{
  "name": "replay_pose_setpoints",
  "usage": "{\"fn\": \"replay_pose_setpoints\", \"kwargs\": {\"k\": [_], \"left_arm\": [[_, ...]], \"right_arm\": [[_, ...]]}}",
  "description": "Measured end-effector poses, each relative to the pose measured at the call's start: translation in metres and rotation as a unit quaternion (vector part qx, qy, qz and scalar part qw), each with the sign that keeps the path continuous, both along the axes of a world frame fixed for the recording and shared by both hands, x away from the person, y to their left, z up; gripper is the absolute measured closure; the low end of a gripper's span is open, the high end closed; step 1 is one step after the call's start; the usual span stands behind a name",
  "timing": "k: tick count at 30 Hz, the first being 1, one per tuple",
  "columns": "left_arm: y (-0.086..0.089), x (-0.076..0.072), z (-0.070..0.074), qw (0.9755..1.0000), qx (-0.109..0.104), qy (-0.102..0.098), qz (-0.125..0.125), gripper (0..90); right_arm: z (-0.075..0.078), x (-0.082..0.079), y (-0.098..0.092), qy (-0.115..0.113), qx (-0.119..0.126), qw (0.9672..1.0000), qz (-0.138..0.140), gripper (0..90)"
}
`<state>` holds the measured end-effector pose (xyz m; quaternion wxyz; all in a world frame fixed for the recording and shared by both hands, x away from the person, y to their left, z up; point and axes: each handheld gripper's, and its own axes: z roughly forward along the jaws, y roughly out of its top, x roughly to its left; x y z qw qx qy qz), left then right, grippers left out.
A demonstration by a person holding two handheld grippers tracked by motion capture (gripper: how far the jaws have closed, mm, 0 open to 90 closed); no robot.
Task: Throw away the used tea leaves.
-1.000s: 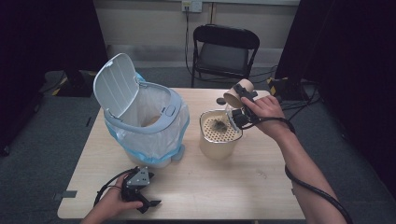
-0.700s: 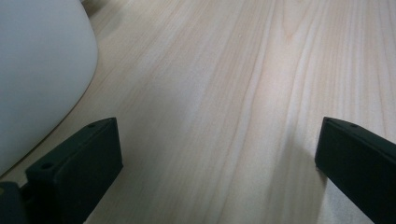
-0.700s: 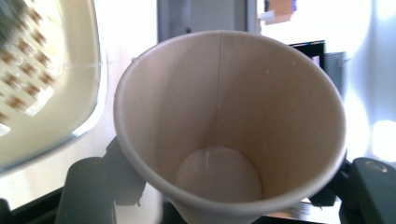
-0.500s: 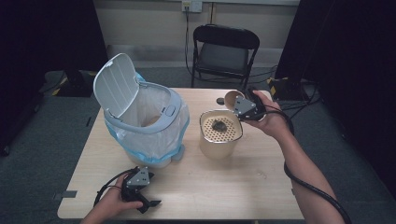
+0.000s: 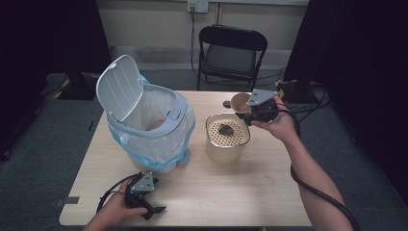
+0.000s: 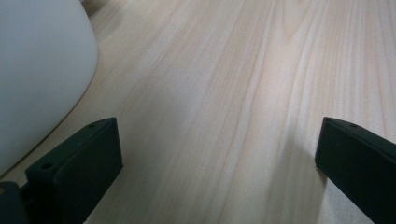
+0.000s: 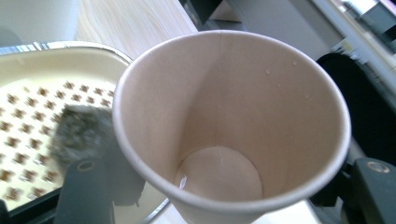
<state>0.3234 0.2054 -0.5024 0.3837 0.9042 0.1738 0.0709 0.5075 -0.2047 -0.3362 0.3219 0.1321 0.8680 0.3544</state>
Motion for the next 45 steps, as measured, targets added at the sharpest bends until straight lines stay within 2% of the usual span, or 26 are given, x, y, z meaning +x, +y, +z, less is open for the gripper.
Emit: {"fn": "replay_pose_setpoints", "kwargs": {"k": [4, 7, 10, 15, 18, 22, 28, 30, 32, 45], "left_arm": [[0.000, 0.000, 0.000, 1.0000, 0.000, 0.000, 0.001, 0.0], [0.000, 0.000, 0.000, 1.0000, 0.000, 0.000, 0.000, 0.0], [0.000, 0.000, 0.000, 1.0000, 0.001, 0.000, 0.000, 0.0], [0.000, 0.000, 0.000, 1.0000, 0.001, 0.001, 0.000, 0.0], [0.000, 0.000, 0.000, 1.0000, 0.001, 0.001, -0.001, 0.0], [0.000, 0.000, 0.001, 1.0000, 0.003, 0.004, -0.004, 0.0], [0.001, 0.000, 0.001, 1.0000, 0.004, 0.004, -0.004, 0.0], [0.001, 0.000, 0.001, 1.0000, 0.003, 0.004, -0.004, 0.0], [0.001, 0.000, 0.001, 1.0000, 0.003, 0.004, -0.004, 0.0], [0.001, 0.000, 0.001, 1.0000, 0.003, 0.004, -0.004, 0.0]], "right_arm": [[0.001, 0.002, -0.001, 0.034, 0.031, 0.9989, -0.006, 30.0], [0.001, 0.002, -0.001, 0.037, 0.034, 0.9987, -0.008, 30.0], [0.002, 0.003, -0.001, 0.052, 0.053, 0.9972, -0.007, 30.0], [0.004, 0.005, 0.001, 0.060, 0.057, 0.9965, -0.010, 30.0], [0.005, 0.006, 0.001, 0.080, 0.076, 0.9939, -0.011, 30.0], [0.006, 0.007, 0.004, 0.094, 0.075, 0.9926, -0.015, 30.0], [0.007, 0.008, 0.008, 0.100, 0.080, 0.9916, -0.013, 29.9], [0.008, 0.008, 0.009, 0.111, 0.089, 0.9897, -0.013, 30.0], [0.008, 0.008, 0.009, 0.116, 0.089, 0.9892, -0.012, 30.0], [0.015, 0.008, 0.014, 0.128, 0.095, 0.9872, -0.004, 29.9]]}}
